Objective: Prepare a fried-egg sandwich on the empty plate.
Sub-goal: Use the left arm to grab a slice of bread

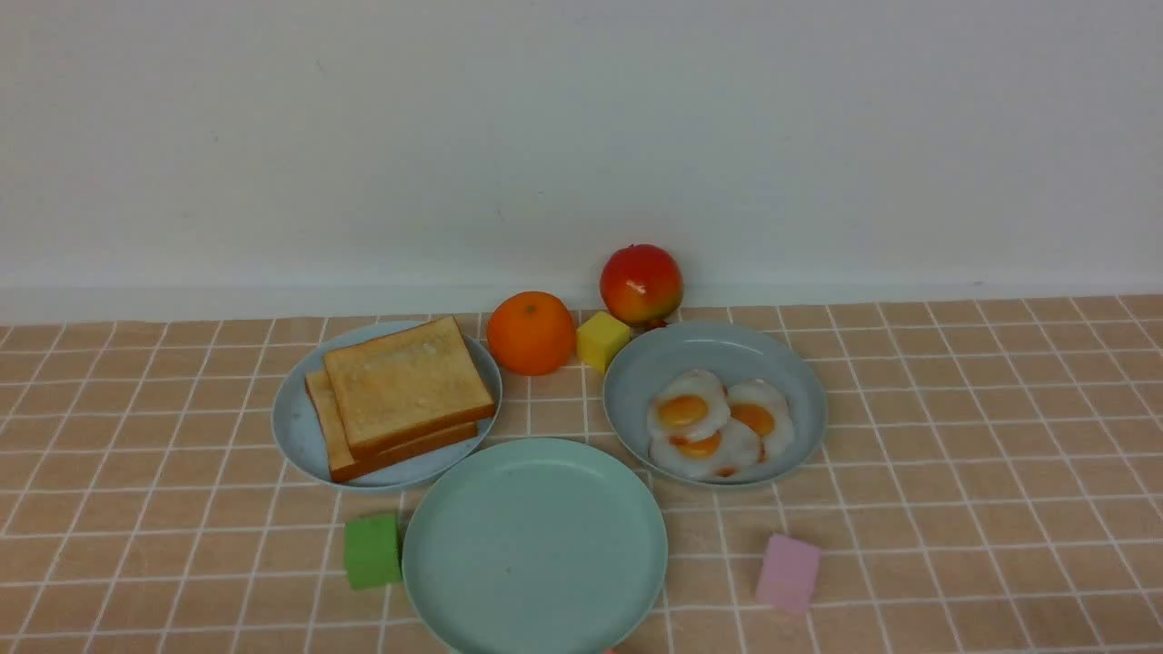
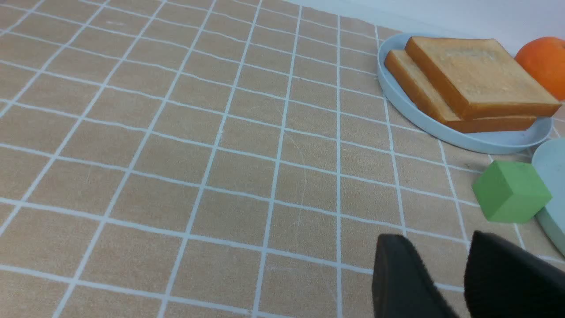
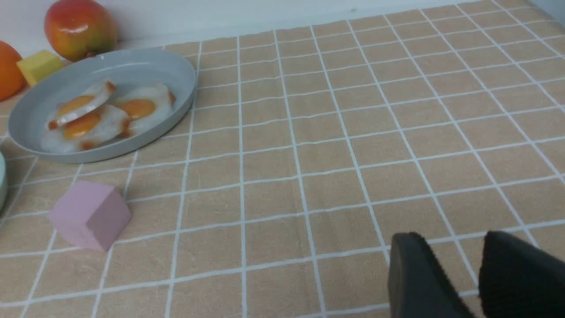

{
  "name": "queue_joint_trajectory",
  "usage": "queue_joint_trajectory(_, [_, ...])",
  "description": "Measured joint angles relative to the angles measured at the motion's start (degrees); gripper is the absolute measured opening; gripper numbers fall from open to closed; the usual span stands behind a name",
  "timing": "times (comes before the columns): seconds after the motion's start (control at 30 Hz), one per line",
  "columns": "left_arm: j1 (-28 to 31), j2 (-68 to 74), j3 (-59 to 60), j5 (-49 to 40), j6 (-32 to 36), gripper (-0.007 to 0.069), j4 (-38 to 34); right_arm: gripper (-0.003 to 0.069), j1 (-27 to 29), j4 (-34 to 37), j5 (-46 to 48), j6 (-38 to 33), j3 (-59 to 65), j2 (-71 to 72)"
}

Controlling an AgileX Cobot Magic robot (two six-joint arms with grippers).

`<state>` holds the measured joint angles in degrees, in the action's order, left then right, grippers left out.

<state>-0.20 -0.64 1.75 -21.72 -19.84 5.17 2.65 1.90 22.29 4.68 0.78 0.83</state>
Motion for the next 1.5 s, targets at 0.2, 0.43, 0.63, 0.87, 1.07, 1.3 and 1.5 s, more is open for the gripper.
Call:
queue_joint_trajectory(0.2, [0.0, 0.0, 0.0, 0.0, 0.0, 0.0238, 0.0, 0.0239, 0.0, 0.0, 0.0, 0.0, 0.0, 0.0])
queue_joint_trajectory(0.43, [0.0, 0.0, 0.0, 0.0, 0.0, 0.0238, 0.0, 0.0239, 0.0, 0.0, 0.0, 0.0, 0.0, 0.0])
queue_joint_trajectory(0.63, [0.0, 0.0, 0.0, 0.0, 0.0, 0.0238, 0.0, 0.0239, 0.0, 0.0, 0.0, 0.0, 0.0, 0.0])
queue_joint_trajectory(0.87, [0.0, 0.0, 0.0, 0.0, 0.0, 0.0238, 0.0, 0.0239, 0.0, 0.0, 0.0, 0.0, 0.0, 0.0])
queue_joint_trajectory(1.07, [0.0, 0.0, 0.0, 0.11, 0.0, 0.0238, 1.38, 0.0239, 0.0, 0.0, 0.0, 0.0, 0.0, 0.0])
queue_joint_trajectory(1.3, [0.0, 0.0, 0.0, 4.96, 0.0, 0.0238, 1.78, 0.0239, 0.0, -0.04, -0.54, 0.0, 0.05, 0.0])
queue_joint_trajectory(1.5, [0.0, 0.0, 0.0, 18.67, 0.0, 0.0238, 1.78, 0.0239, 0.0, -0.04, -9.79, 0.0, 0.68, 0.0])
